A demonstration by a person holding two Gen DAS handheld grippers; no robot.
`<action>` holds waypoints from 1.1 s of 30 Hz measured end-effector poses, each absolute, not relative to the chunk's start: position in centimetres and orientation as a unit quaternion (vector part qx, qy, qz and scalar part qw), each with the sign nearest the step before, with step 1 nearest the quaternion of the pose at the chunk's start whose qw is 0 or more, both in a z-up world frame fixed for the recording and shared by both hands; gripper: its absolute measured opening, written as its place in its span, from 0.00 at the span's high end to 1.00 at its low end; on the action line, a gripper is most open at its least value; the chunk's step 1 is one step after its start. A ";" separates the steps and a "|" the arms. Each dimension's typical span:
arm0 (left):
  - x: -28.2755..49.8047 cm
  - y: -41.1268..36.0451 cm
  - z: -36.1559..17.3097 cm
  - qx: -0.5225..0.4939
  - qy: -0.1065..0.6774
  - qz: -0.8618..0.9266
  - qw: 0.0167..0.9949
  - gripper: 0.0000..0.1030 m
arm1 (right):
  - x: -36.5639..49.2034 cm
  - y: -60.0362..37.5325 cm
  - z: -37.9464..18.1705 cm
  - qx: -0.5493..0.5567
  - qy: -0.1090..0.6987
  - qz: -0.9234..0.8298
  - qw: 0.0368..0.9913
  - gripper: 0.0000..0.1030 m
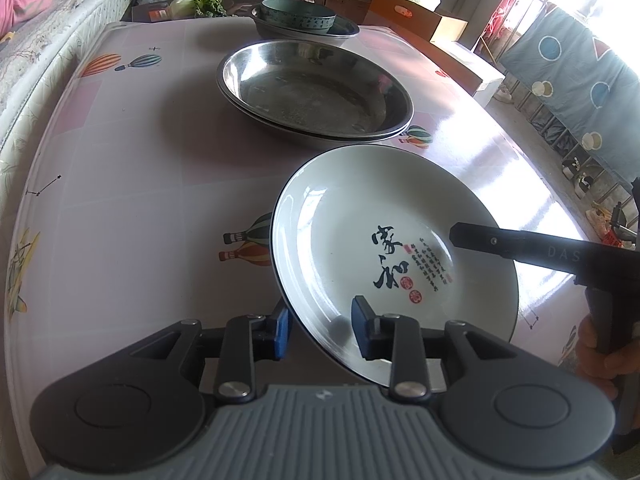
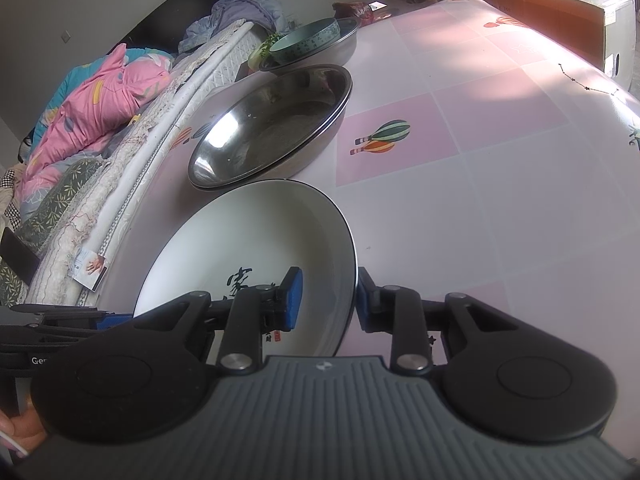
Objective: Organize plates and bowls
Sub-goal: 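Hold the white ceramic plate raised with both grippers and adjust the grip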
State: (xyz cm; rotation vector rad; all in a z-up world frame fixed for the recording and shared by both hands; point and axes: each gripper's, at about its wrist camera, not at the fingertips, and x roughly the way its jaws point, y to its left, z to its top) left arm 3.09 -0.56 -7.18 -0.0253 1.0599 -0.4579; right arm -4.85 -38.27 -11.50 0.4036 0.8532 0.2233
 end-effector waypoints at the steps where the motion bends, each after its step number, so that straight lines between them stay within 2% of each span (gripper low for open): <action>1: 3.1 -0.6 -7.2 -0.012 0.501 -0.216 0.838 0.69 | -4.8 -38.3 -11.5 0.194 0.410 0.107 0.885 0.73; 33: 2.9 -0.8 -7.0 -0.010 0.502 -0.217 0.837 0.66 | -4.7 -38.3 -11.5 0.191 0.410 0.106 0.885 0.73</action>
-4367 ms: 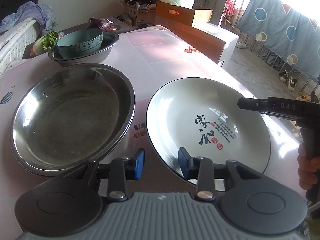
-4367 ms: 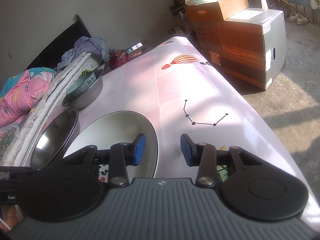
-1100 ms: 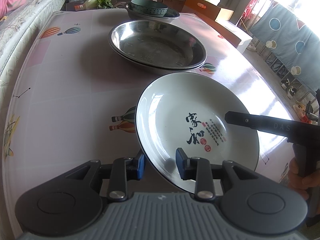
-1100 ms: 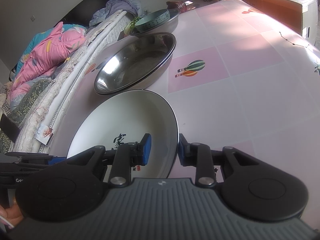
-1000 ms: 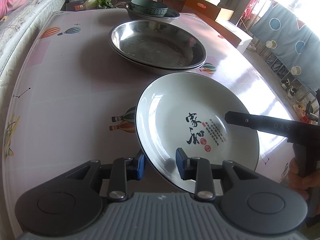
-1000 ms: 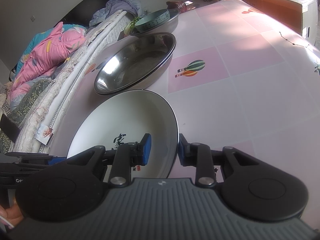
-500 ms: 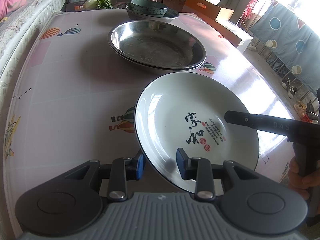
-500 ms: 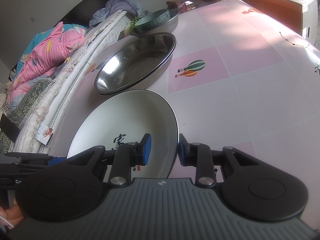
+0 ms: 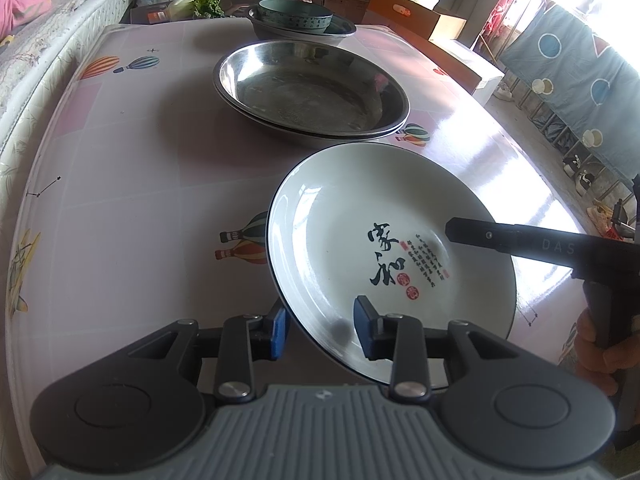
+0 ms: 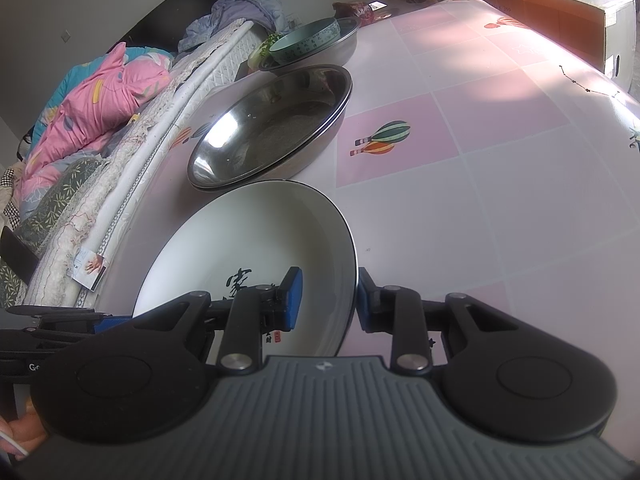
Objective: Organize plates and bowls
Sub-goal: 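Hold the white ceramic plate raised with both grippers and adjust the grip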
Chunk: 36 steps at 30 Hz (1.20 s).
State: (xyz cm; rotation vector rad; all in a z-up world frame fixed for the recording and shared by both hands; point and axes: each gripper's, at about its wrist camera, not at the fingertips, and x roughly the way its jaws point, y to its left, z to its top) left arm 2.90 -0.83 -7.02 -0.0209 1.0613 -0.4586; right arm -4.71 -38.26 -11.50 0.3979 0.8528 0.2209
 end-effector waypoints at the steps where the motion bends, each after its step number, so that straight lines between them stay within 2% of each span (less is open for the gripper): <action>1: 2.9 -0.9 -7.0 -0.009 0.502 -0.217 0.837 0.66 | -4.7 -38.3 -11.5 0.191 0.410 0.106 0.886 0.73; 36: 2.1 -1.7 -7.4 -0.010 0.507 -0.242 0.827 0.64 | -3.0 -38.9 -11.7 0.187 0.398 0.100 0.893 0.71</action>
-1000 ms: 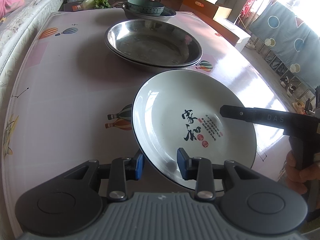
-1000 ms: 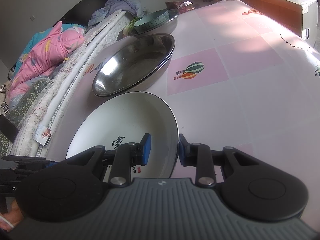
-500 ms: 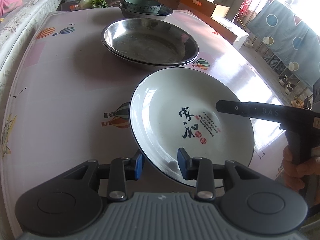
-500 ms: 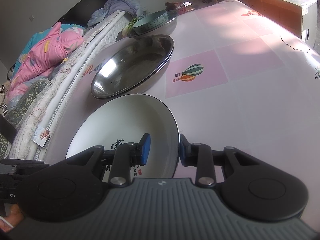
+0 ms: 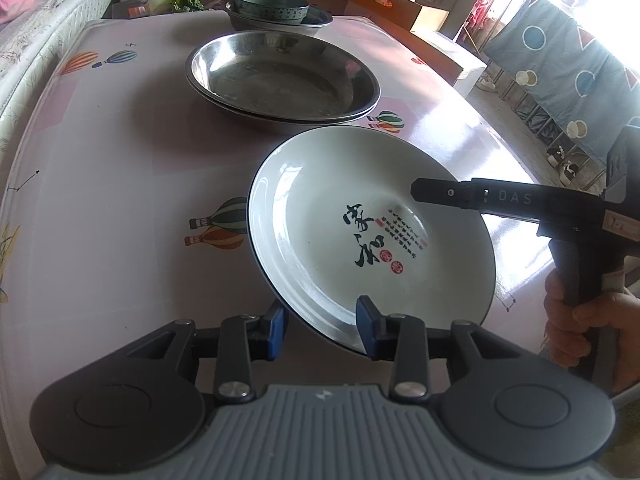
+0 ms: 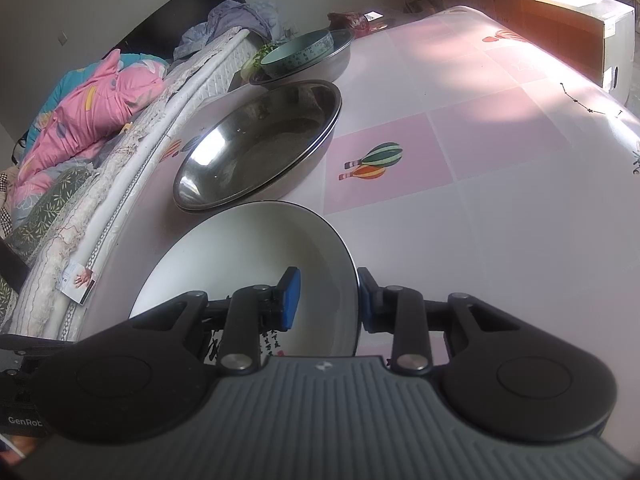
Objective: Organize plates and bowls
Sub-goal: 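Hold the white ceramic plate raised with both grippers and adjust the grip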
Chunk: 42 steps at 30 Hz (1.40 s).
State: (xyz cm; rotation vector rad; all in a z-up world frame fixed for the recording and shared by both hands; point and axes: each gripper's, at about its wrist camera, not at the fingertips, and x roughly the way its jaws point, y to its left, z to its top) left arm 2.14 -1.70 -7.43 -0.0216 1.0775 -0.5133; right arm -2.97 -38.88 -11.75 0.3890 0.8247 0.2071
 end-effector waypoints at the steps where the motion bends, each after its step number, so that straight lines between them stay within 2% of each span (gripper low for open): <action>1: 2.1 -1.7 -7.4 -0.011 0.507 -0.242 0.827 0.63 | -3.0 -38.9 -11.8 0.188 0.397 0.100 0.893 0.71; 42: 2.8 -0.9 -7.0 -0.029 0.494 -0.233 0.837 0.60 | -3.4 -39.0 -11.9 0.199 0.397 0.102 0.890 0.71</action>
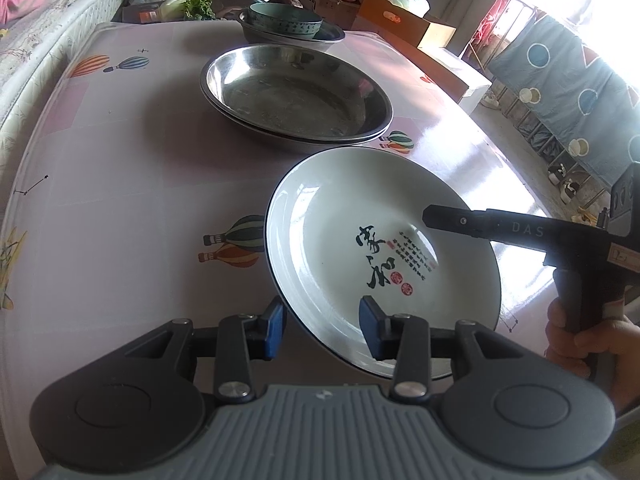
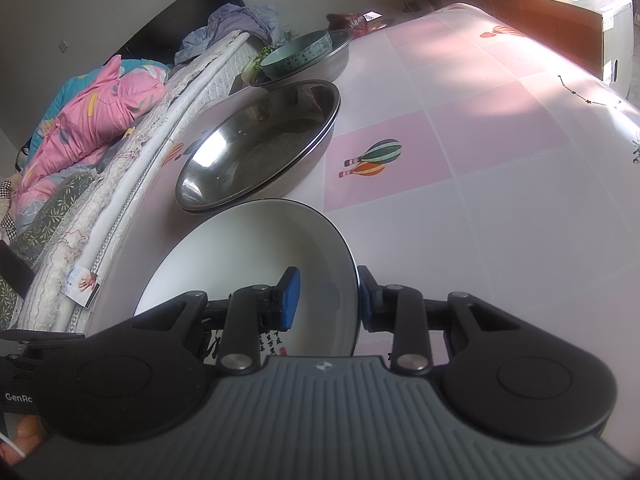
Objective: Organize plates and bowls
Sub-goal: 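Hold the white ceramic plate raised with both grippers and adjust the grip, then carry the white ceramic plate with both grippers over the steel plate stack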
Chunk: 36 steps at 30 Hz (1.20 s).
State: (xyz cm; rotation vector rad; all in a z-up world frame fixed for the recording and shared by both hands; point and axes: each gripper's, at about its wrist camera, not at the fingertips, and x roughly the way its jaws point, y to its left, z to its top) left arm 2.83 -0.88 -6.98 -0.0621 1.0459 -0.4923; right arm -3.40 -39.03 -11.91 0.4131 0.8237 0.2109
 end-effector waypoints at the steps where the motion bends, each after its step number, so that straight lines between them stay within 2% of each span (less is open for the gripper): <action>1: 2.9 -0.9 -7.0 -0.030 0.493 -0.232 0.838 0.60 | -3.5 -39.0 -11.9 0.200 0.397 0.102 0.890 0.71; 24: 5.0 -1.2 -7.4 -0.027 0.491 -0.225 0.841 0.62 | -5.1 -39.8 -12.1 0.229 0.400 0.108 0.881 0.71; 36: 5.2 -1.0 -7.6 -0.034 0.494 -0.221 0.840 0.67 | -5.4 -39.9 -12.2 0.224 0.394 0.111 0.884 0.74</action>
